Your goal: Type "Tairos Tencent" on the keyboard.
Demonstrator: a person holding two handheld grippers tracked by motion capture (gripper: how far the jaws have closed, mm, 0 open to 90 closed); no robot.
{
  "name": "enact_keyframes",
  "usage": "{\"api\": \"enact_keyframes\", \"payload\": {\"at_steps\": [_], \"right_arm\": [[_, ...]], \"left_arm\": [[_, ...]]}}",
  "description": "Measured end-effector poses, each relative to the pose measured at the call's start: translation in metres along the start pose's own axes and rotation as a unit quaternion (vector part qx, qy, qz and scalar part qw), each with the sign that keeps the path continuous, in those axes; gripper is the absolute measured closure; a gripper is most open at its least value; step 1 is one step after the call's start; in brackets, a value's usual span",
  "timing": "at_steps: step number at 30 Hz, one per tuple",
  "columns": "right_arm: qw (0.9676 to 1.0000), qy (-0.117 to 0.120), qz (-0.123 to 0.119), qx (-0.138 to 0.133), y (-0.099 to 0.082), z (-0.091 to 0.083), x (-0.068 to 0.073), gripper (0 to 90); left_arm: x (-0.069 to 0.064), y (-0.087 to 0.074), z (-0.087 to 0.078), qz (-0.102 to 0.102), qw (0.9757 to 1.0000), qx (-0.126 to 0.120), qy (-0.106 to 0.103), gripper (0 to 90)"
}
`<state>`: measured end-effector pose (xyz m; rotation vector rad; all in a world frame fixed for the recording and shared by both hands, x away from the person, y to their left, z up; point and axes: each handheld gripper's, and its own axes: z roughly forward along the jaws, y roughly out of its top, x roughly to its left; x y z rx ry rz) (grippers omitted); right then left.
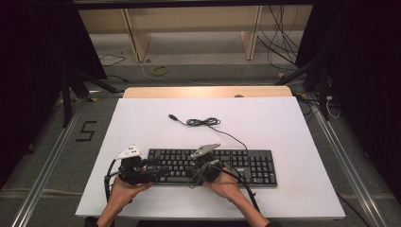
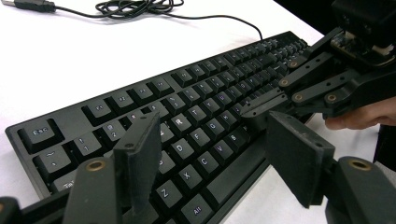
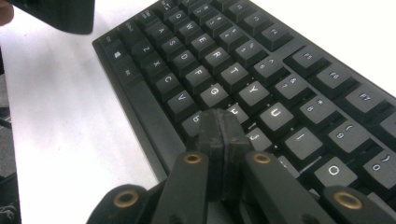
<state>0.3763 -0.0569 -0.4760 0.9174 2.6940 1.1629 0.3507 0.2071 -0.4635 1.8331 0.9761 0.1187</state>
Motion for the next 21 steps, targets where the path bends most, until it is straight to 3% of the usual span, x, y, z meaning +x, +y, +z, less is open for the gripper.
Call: {"api": "enact_keyframes", "payload": {"at_steps": [15, 21], "right_arm": [[1.0000, 0.001, 0.001, -0.002, -0.002, 0.002, 0.000, 90.0], [0.9994, 0.007, 0.020, -0.027, 0.001, -0.008, -0.006, 89.9]], "left_arm": [[0.000, 0.000, 0.001, 0.000, 1.0000, 0.000, 0.001, 35.8], [0.000, 0.000, 0.001, 0.000, 1.0000, 0.000, 0.003, 35.8]]}}
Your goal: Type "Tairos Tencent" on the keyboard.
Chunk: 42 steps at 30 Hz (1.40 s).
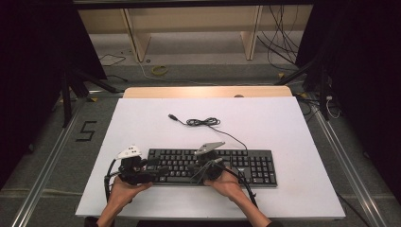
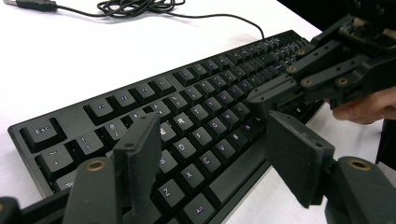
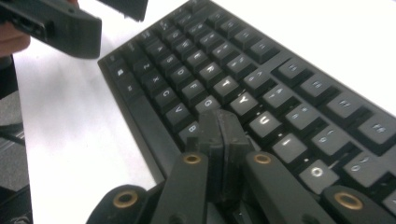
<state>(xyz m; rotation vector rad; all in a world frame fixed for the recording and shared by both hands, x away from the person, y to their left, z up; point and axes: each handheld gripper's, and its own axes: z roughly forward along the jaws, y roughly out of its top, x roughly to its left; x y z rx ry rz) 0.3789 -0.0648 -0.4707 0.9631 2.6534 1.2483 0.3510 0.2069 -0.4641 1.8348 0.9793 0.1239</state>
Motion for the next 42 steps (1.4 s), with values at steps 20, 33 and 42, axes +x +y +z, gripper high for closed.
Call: {"api": "enact_keyframes", "payload": {"at_steps": [20, 33, 42], "right_arm": [[0.9994, 0.010, 0.009, -0.030, 0.005, -0.015, -0.005, 73.5], [0.9987, 0.015, 0.017, -0.045, 0.006, -0.026, -0.006, 51.4], [0.9984, 0.016, 0.014, -0.053, 0.004, -0.033, -0.003, 43.7]], "left_arm": [[0.000, 0.001, -0.001, 0.010, 0.9999, 0.008, 0.010, 41.1], [0.000, 0.006, 0.003, 0.021, 0.9981, 0.057, 0.009, 62.1], [-0.003, 0.009, 0.014, 0.036, 0.9952, 0.091, 0.003, 76.8]]}}
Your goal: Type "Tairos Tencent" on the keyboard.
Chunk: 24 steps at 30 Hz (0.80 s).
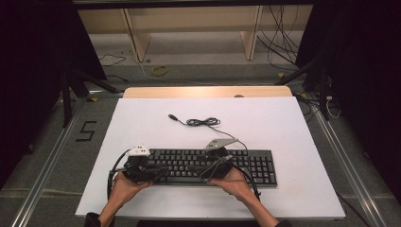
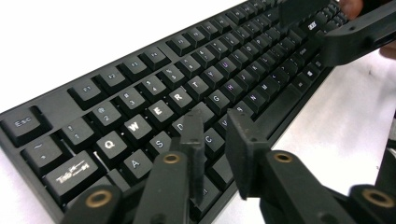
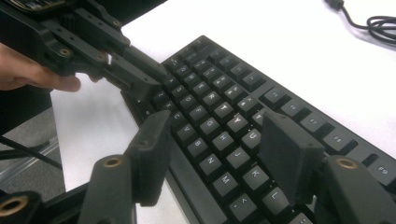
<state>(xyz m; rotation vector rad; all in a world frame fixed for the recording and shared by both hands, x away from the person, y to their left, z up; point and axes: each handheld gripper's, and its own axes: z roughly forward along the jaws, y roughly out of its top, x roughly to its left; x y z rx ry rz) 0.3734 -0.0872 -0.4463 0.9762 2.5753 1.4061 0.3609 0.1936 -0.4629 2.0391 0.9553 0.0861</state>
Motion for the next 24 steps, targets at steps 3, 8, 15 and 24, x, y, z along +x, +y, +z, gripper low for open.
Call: {"api": "enact_keyframes", "payload": {"at_steps": [3, 8, 15, 24], "right_arm": [[1.0000, -0.001, 0.001, -0.006, -0.001, -0.003, 0.000, 41.7], [0.9999, 0.000, 0.003, -0.015, -0.002, -0.009, 0.000, 39.4], [0.9997, -0.001, 0.008, -0.023, -0.008, -0.019, -0.002, 36.5], [0.9996, -0.002, 0.010, -0.025, -0.013, -0.023, -0.004, 35.3]], "left_arm": [[0.000, 0.002, 0.004, 0.006, 0.9999, 0.010, -0.001, 80.2], [-0.002, 0.005, 0.010, 0.014, 0.9995, 0.027, -0.004, 85.6], [-0.004, 0.008, 0.015, 0.020, 0.9990, 0.039, -0.006, 88.8], [-0.003, 0.008, 0.023, 0.024, 0.9983, 0.054, -0.003, 89.0]]}}
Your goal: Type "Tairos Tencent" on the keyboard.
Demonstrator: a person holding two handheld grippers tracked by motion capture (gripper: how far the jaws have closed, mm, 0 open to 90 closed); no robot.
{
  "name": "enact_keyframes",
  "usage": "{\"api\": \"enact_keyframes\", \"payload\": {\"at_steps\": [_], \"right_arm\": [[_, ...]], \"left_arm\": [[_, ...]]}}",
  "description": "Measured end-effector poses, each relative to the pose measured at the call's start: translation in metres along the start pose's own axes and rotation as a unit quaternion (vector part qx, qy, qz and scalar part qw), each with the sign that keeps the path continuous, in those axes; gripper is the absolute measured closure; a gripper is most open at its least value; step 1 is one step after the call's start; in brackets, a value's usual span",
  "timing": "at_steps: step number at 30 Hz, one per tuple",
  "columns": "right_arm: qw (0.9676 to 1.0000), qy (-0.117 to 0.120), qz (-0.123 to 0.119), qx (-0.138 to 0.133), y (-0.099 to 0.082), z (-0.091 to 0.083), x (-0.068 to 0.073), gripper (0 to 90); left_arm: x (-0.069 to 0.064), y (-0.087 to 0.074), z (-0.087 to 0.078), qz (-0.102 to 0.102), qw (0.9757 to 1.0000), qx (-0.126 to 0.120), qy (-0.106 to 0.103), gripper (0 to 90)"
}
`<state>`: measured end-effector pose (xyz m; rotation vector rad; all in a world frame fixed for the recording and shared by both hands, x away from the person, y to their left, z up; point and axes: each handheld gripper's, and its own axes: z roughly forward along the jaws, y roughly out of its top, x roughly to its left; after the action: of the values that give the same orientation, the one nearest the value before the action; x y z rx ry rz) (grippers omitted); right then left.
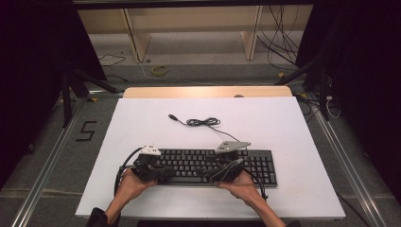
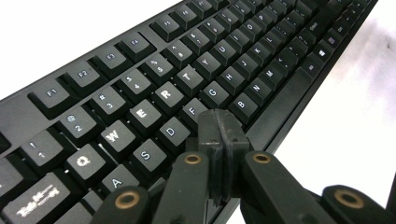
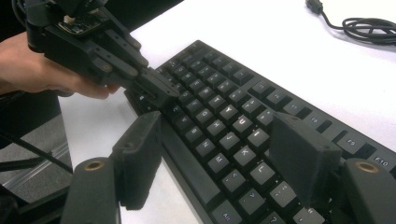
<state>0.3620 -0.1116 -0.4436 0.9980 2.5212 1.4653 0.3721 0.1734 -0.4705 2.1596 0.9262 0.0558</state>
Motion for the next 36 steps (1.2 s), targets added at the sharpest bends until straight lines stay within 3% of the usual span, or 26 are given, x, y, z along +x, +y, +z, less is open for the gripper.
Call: {"api": "enact_keyframes", "payload": {"at_steps": [24, 28, 36], "right_arm": [[1.0000, 0.001, 0.002, 0.002, 0.000, -0.002, 0.001, 35.1], [1.0000, 0.001, 0.001, 0.000, 0.001, -0.003, 0.000, 35.0], [1.0000, 0.001, 0.000, -0.002, 0.001, -0.003, 0.000, 35.0]], "left_arm": [[0.001, -0.001, 0.008, 0.007, 0.9999, 0.010, 0.003, 89.1], [-0.001, 0.000, 0.005, 0.004, 1.0000, -0.003, 0.004, 88.8], [0.002, 0.004, -0.005, -0.004, 0.9996, -0.027, -0.007, 76.0]]}}
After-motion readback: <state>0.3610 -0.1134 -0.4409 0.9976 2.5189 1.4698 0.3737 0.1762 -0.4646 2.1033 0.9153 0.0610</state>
